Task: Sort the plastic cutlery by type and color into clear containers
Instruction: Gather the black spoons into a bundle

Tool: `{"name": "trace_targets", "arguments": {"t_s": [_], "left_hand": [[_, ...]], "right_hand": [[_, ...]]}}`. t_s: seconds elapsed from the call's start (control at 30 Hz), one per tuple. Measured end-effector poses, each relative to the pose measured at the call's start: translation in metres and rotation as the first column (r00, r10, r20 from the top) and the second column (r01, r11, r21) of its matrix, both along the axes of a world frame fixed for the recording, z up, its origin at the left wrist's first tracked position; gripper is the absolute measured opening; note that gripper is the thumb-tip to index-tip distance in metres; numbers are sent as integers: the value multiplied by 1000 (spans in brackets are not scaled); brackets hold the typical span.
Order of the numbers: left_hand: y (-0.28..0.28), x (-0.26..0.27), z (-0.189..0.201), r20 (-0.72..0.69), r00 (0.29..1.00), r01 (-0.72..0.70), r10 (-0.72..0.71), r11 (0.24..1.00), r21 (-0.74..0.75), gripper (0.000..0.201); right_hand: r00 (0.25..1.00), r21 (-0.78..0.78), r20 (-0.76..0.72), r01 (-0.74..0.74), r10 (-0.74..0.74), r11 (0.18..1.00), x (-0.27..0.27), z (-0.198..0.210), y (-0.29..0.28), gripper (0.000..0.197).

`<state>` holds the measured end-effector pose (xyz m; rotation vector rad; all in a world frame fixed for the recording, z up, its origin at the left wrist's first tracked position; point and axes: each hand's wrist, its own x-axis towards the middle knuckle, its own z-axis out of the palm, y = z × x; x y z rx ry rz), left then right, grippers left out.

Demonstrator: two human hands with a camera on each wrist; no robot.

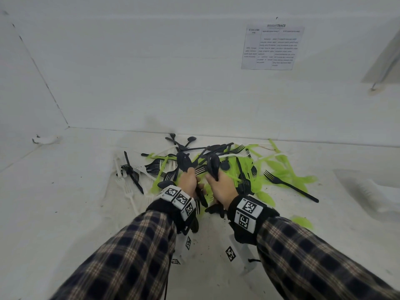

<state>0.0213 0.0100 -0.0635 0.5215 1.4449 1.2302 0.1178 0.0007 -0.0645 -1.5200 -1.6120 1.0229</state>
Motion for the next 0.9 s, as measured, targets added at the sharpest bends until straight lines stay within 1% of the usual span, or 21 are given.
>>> {"name": "trace_targets", "arguments": {"t_s": [0.07, 0.13, 0.17, 0.23, 0.33, 0.43, 0.5, 0.6, 0.67, 0.73, 0.8, 0.9], "left_hand": [[-1, 2, 0, 20, 999, 37, -37, 999, -9, 21], [-2, 6, 1, 48, 997, 66, -65, 998, -21, 19], [-3, 8, 1, 66, 995, 75, -74, 997, -19, 20], [-4, 13, 2, 91, 992, 85, -83, 996, -18, 26], [-7, 16, 4, 143, 986, 89, -87, 996, -10, 27], [-9, 19, 6, 158, 981, 115, -114, 993, 2, 23], [-12, 21, 8, 151, 977, 151, -148, 989, -6, 24], [-11, 22, 6, 134, 975, 180, -179, 984, 0, 26], [-12, 23, 7, 146, 975, 169, -169, 986, 8, 29], [-14, 23, 7, 209, 965, 158, -158, 987, 15, 31], [-17, 24, 9, 273, 951, 149, -146, 989, 10, 31], [-19, 27, 8, 304, 945, 126, -123, 992, 7, 34]], "right_hand": [[999, -66, -46, 16, -19, 998, 0, 3, 1, 24], [988, -148, -144, 32, -54, 988, -1, 6, 2, 16], [983, -174, -174, 28, -59, 984, -2, 9, 2, 13], [981, -181, -188, 3, -37, 983, -2, 10, 2, 14], [986, -141, -169, -9, -15, 990, 0, 7, 3, 15], [997, -27, -76, 9, -11, 1000, 5, 0, 4, 8], [998, 20, -59, 12, -11, 1000, 7, -2, 3, 9], [997, 29, -68, 36, -34, 999, 7, -2, 3, 19], [1000, 35, -4, 25, -25, 999, 7, 1, 3, 26], [999, 53, 27, 22, -23, 998, 8, 4, 2, 26], [998, 56, 5, 56, -57, 997, 10, 5, 2, 23], [993, 68, -18, 118, -117, 991, 12, 5, 3, 24]]}}
